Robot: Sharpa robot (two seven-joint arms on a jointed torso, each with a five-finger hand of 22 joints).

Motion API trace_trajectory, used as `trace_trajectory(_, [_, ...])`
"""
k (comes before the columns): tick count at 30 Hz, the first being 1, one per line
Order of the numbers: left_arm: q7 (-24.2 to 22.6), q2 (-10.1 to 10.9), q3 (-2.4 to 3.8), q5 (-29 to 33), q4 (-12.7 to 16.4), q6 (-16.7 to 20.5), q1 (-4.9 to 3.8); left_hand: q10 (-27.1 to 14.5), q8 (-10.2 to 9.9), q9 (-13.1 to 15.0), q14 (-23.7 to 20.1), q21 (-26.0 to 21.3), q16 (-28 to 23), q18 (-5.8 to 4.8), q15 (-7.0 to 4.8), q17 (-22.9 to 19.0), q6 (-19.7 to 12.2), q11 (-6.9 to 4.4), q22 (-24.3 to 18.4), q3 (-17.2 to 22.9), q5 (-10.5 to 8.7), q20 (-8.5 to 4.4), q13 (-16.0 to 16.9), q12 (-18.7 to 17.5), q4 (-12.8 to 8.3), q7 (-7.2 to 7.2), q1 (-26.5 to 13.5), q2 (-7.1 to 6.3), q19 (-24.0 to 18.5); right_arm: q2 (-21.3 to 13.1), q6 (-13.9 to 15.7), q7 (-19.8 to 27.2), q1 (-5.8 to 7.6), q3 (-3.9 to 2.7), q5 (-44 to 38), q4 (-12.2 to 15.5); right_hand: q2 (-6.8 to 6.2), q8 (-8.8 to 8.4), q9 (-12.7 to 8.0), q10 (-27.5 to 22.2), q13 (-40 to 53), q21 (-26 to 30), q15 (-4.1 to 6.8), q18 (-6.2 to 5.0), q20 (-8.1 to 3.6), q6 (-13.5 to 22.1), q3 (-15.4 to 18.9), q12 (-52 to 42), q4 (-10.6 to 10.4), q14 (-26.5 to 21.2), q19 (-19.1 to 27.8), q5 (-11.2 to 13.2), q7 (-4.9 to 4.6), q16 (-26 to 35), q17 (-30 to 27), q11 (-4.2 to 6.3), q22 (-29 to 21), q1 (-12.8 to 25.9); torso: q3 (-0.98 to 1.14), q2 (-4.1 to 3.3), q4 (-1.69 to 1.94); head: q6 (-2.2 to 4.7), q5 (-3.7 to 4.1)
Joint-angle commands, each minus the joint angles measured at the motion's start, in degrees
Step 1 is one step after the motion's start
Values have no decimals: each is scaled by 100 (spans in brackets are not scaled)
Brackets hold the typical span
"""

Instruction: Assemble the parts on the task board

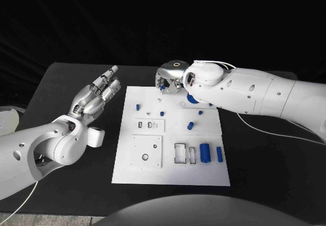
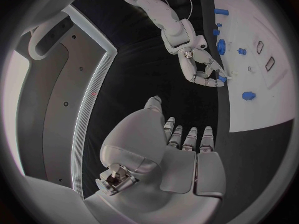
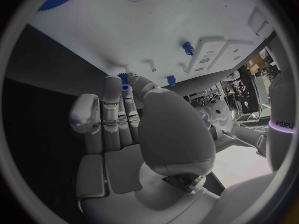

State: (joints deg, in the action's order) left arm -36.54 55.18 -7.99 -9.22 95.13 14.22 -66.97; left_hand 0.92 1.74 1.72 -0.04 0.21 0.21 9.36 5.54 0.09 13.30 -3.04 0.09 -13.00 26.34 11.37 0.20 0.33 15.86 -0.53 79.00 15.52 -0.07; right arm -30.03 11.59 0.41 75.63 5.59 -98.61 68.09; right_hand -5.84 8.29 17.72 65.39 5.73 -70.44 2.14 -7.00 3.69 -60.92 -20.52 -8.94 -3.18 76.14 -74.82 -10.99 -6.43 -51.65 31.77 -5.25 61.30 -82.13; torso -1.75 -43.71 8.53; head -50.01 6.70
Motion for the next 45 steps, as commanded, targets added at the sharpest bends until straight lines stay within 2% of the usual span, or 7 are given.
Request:
trace_trajectory(1, [-55,-13,1,-3,-4,-113,0,2,27,8,4,-19,-21,82,29,-9,32,40,-8,33,26,50,7,-7,6,23,70,-3,9,-13,88,52,-15,1,26,5,-12,-40,10,233,57,-5,-10,72,38,58,-32,29,-9,-32,7,-18,-2,17,-1,207,9,-35,-3,0,5,1,5])
trace_trajectory(5, [-49,-14,1,-3,-10,-113,1,3,27,8,4,-19,-21,81,34,-9,32,44,-7,40,34,52,7,-6,5,28,80,3,9,-34,244,85,-22,1,60,25,-10,-51,11,229,54,-12,-19,75,44,69,-39,38,-14,-29,5,-26,-7,3,19,202,22,-33,-2,-3,5,1,0])
trace_trajectory(9, [-40,-14,1,-2,-15,-116,1,3,26,8,4,-19,-21,81,35,-9,30,45,-7,41,36,53,7,-6,4,29,82,5,10,-62,274,92,-31,1,107,62,-9,-55,11,229,53,-35,-23,83,47,72,-43,41,-14,-25,-13,-29,-10,-6,33,202,58,-34,-2,-4,10,1,3])
trace_trajectory(20, [-14,-13,0,-15,-27,-122,1,6,27,8,4,-18,-21,79,42,-9,34,51,-7,50,45,56,8,-6,3,35,95,13,10,-136,57,82,-73,1,172,151,-28,-92,9,219,45,-72,-47,97,68,112,-55,68,-22,-45,-31,-31,-27,16,1,185,124,-24,-4,-5,0,1,-4])
trace_trajectory(27, [5,-21,-1,-15,-44,-131,2,6,27,8,4,-18,-21,77,47,-9,34,56,-7,56,49,59,8,-6,4,40,101,20,10,-150,-52,69,-91,2,193,178,-32,-103,8,221,43,-79,-53,99,74,122,-58,75,-30,-49,-32,-22,-32,17,-1,180,138,-14,-2,-10,9,1,3])
trace_trajectory(39, [56,-41,-6,3,-79,-161,3,5,30,11,4,-18,-21,76,52,-9,52,63,-6,61,52,62,8,-6,5,49,107,25,11,-70,-167,43,-106,2,205,72,-33,-141,3,201,32,-64,-61,93,89,159,-82,109,-41,-105,-5,-5,-39,93,-100,168,135,-11,-3,-11,14,1,23])
trace_trajectory(45, [73,-51,-9,33,-89,-178,4,9,37,16,4,-15,-21,73,61,-9,87,79,-4,67,55,69,9,-5,6,67,117,29,13,4,-186,38,-126,2,208,-5,-46,-230,-22,144,11,25,-62,65,101,259,-123,175,-57,-203,92,16,-60,201,-213,144,47,-6,-3,-11,21,1,28])
